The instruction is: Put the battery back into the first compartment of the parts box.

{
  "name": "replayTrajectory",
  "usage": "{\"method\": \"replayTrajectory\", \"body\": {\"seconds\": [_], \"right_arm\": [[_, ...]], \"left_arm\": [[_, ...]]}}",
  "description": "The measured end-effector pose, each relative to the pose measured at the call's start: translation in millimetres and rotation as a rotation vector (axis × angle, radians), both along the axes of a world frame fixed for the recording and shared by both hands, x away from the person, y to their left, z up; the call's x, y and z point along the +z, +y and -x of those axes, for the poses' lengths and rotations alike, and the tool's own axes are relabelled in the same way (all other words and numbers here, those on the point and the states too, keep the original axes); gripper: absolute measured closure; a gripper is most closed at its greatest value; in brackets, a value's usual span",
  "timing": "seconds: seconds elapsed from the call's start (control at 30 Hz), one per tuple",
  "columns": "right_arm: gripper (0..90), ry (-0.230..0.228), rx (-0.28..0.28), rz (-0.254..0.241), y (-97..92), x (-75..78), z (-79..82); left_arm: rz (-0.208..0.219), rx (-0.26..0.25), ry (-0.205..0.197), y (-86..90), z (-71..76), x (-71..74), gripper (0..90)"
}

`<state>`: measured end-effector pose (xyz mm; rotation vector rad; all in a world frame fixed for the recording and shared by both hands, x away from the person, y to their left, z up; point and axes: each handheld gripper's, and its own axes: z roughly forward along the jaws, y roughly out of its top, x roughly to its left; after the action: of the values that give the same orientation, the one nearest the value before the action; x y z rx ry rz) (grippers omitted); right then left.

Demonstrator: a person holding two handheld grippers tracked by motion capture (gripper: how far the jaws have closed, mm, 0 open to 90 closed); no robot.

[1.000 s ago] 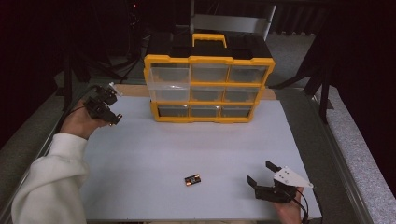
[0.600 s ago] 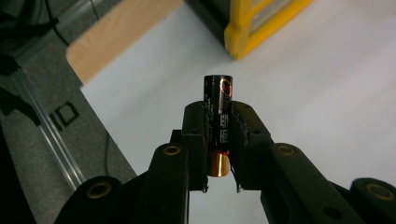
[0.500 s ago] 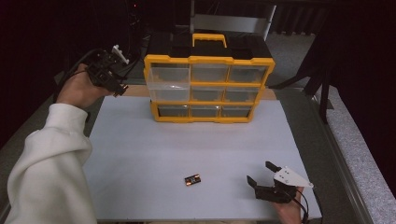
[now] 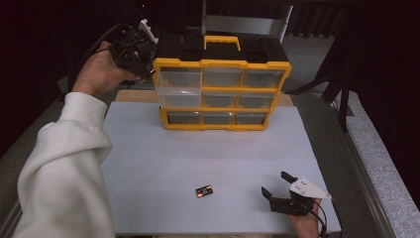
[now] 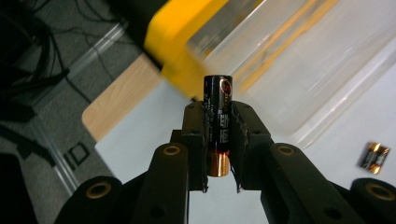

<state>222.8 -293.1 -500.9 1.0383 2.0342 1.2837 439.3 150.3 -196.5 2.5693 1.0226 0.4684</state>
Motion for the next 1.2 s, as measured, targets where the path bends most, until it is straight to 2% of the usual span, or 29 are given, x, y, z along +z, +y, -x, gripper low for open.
{"method": "replayTrajectory", "body": {"seconds": [0.1,0.17,0.33,0.37,0.4,0.43,0.5,0.53,0.57,0.63,0.77,0.8,0.87,0.93,0.97,1.2], "right_arm": [[9.7,0.001,0.0,0.0,0.0,0.0,0.1],[9.7,0.001,0.0,0.0,-0.1,0.1,0.2],[9.6,-0.003,0.001,0.003,-0.6,0.2,0.3],[9.7,-0.003,0.001,0.004,-0.7,0.2,0.2],[9.7,-0.003,0.0,0.004,-0.7,0.2,0.2],[9.6,-0.003,0.0,0.002,-0.7,0.2,0.4],[9.6,-0.002,0.0,0.0,-1.0,0.4,0.5],[9.7,-0.002,-0.001,-0.002,-0.9,0.5,0.7],[9.7,-0.002,-0.001,-0.002,-0.9,0.5,0.7],[9.6,-0.003,0.0,-0.001,-0.7,0.4,0.7],[9.7,-0.004,0.001,0.004,-0.5,0.3,0.3],[9.6,-0.002,0.001,0.003,-0.1,0.4,0.6],[9.6,-0.002,0.0,0.002,0.2,0.4,0.7],[9.6,-0.001,-0.001,0.001,0.2,0.4,0.6],[9.6,-0.003,-0.001,0.002,0.1,0.3,0.4],[9.6,0.0,0.0,0.001,0.5,0.2,0.6]], "left_arm": [[0.006,-0.022,0.001,-9.9,-0.2,1.3,77.6],[-0.003,-0.051,0.009,-24.6,-2.5,-0.7,77.6],[0.002,-0.065,0.016,-33.2,-4.7,-4.0,77.3],[0.056,-0.024,0.014,-35.1,-7.8,-5.8,67.7],[0.079,-0.01,0.005,-33.6,-8.4,-5.4,57.1],[0.095,0.009,-0.006,-31.6,-8.9,-5.2,44.4],[0.095,0.059,-0.035,-25.3,-10.4,-4.3,23.3],[0.092,0.071,-0.037,-21.3,-10.6,-4.0,15.8],[0.094,0.084,-0.031,-17.1,-10.3,-4.1,13.8],[0.071,0.112,-0.03,-9.4,-9.3,-5.1,9.0],[0.075,0.131,-0.023,3.0,-7.6,-7.8,8.1],[0.079,0.16,-0.022,13.7,-7.5,-12.0,8.1],[0.057,0.18,-0.019,22.0,-7.1,-16.5,7.9],[0.058,0.189,-0.018,26.5,-6.8,-18.2,7.7],[0.07,0.203,-0.012,36.2,-6.3,-21.3,8.3],[0.064,0.238,0.008,61.5,-2.1,-44.2,8.9]]}}
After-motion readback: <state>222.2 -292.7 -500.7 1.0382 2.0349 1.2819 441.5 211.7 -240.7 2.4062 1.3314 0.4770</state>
